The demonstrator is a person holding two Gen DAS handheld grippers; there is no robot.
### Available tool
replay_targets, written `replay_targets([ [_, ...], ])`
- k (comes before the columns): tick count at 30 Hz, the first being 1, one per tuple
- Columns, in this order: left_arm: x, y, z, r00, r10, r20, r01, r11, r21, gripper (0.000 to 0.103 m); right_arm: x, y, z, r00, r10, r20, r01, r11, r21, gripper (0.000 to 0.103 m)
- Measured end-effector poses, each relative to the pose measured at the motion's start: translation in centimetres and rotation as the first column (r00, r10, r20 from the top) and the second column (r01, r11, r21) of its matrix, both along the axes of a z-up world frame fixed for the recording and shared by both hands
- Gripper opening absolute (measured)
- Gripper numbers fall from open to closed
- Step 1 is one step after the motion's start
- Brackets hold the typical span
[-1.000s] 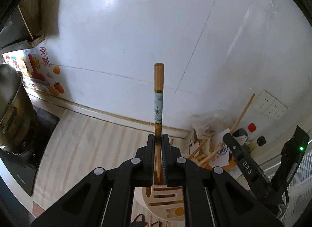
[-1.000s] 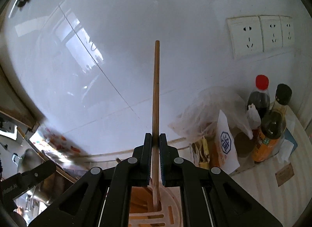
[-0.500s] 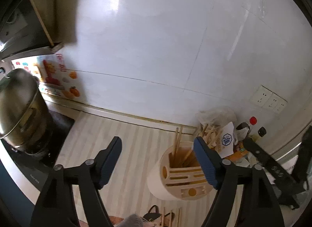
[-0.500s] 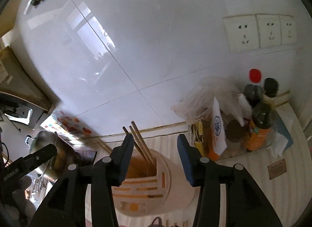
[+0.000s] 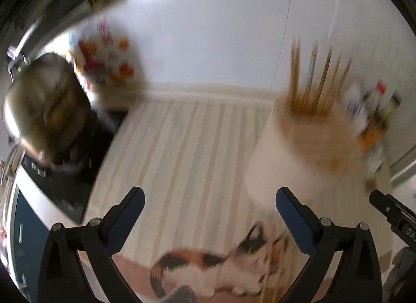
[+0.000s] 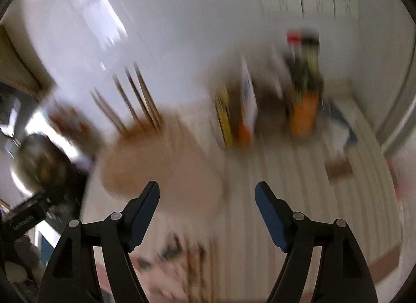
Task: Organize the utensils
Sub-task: 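Grasp a chopstick with the left tool while the right tool grasps another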
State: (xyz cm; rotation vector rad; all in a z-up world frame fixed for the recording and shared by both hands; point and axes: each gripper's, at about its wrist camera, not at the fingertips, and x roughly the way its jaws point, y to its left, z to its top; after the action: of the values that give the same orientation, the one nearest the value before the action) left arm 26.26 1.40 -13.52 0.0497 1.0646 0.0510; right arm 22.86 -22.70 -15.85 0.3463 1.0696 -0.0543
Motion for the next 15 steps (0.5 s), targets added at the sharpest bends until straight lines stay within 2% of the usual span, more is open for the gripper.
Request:
replay_targets([
  [3, -1.3, 0.1, -5.2, 0.993, 0.0, -0.114, 0.003, 0.999, 0.032, 0.103, -1.5, 1.1, -5.5, 0.983, 0.039, -0.177, -0.035, 0.999, 0.026, 0.074],
  [4, -1.8, 0.2, -7.2, 0.987, 0.0, -0.16, 0.006, 0.999, 0.041, 0.103, -1.9, 1.4, -7.1, 0.974, 0.051, -0.219, -0.044, 0.998, 0.036, 0.066],
  [5, -2.2, 0.3, -8.5, 0.982, 0.004, -0.19, 0.005, 0.999, 0.046, 0.103, -2.5, 1.9, -9.2, 0.959, 0.069, -0.274, -0.056, 0.997, 0.054, 0.062],
  [7, -2.8, 0.4, -10.8, 0.97, 0.011, -0.243, 0.0, 0.999, 0.045, 0.103, -3.4, 2.8, -12.7, 0.925, 0.099, -0.368, -0.074, 0.994, 0.084, 0.046],
  [11, -3.8, 0.4, -13.4, 0.951, 0.007, -0.31, 0.004, 0.999, 0.036, 0.103, -4.5, 4.0, -16.8, 0.883, 0.129, -0.452, -0.092, 0.99, 0.104, 0.039],
  [15, -4.6, -0.1, -14.3, 0.945, -0.012, -0.327, 0.028, 0.999, 0.044, 0.103, -5.4, 5.1, -18.8, 0.857, 0.157, -0.49, -0.127, 0.987, 0.094, 0.02],
])
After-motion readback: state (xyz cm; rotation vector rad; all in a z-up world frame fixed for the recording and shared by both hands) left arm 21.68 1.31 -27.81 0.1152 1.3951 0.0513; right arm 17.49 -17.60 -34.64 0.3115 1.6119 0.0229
